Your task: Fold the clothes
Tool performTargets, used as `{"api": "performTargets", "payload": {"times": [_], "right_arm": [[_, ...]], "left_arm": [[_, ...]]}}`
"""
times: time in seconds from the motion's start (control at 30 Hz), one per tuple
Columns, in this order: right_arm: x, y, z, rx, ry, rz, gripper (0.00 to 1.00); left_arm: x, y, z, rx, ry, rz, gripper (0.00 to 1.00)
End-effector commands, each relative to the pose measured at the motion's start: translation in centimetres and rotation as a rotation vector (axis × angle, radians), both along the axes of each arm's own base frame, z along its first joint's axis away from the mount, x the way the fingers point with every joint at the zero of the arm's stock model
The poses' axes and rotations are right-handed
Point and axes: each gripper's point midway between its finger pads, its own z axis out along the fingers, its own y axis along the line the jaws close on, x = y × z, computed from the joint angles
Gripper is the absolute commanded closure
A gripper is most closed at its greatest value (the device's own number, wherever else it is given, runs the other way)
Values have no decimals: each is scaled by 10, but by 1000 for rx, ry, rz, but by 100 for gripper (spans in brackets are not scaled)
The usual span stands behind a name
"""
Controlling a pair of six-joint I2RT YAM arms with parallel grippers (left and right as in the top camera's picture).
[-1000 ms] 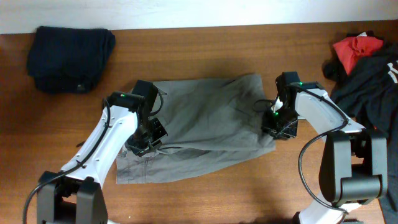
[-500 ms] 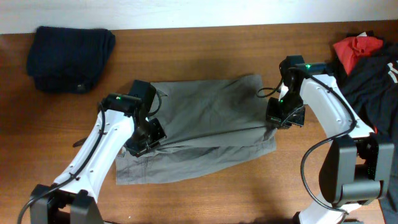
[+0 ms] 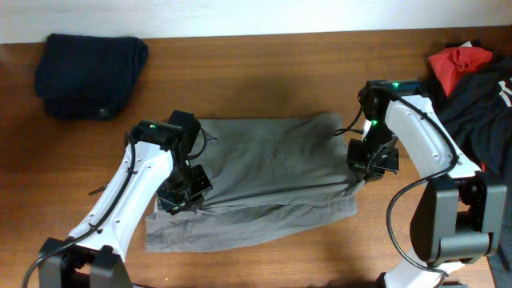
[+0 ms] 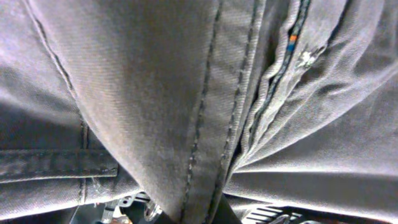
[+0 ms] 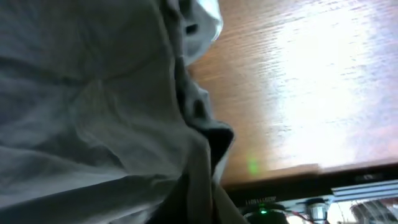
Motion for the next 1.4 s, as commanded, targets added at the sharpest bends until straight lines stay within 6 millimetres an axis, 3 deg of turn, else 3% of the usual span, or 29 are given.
{"api": "performTargets", "payload": {"times": [0.0,0.03,0.07,0.13,0.3,0.4,0.5,0.63,0.73,0.93,1.1,1.37], "right_arm": [[-16,-22,0,-111,42,27,67],[-22,-22,-1,-112,65,28,49],[-25,-22,-1,-112,76,29,33],[-26,-22,-2,-112,79,29,28],[-7,-20,-9,-106,-4,23,25],[22,-9,-17,-47,-123,2,30],[43,0,-20,7,-209,-11,47],[67,19,-28,121,-310,3,77],[65,25,-38,151,-300,-3,96],[66,40,-63,249,-329,4,96],[71,48,-72,283,-365,13,96],[67,55,-116,279,-283,27,94]], "left_arm": [[-2,16,4,64,-21,-54,83],[-3,16,4,63,-17,-64,59],[-4,16,5,65,-12,-64,26],[-3,16,5,57,-18,-93,1],[11,12,2,35,-83,-138,1],[44,3,0,5,-220,-150,1],[66,-3,-1,-17,-312,-202,11],[83,-7,-12,-21,-344,-205,59],[82,-6,-31,-12,-283,-207,76],[88,-9,-78,-5,-185,-209,97],[89,-3,-92,2,-154,-189,99],[98,11,-108,-10,-144,-152,99]]}}
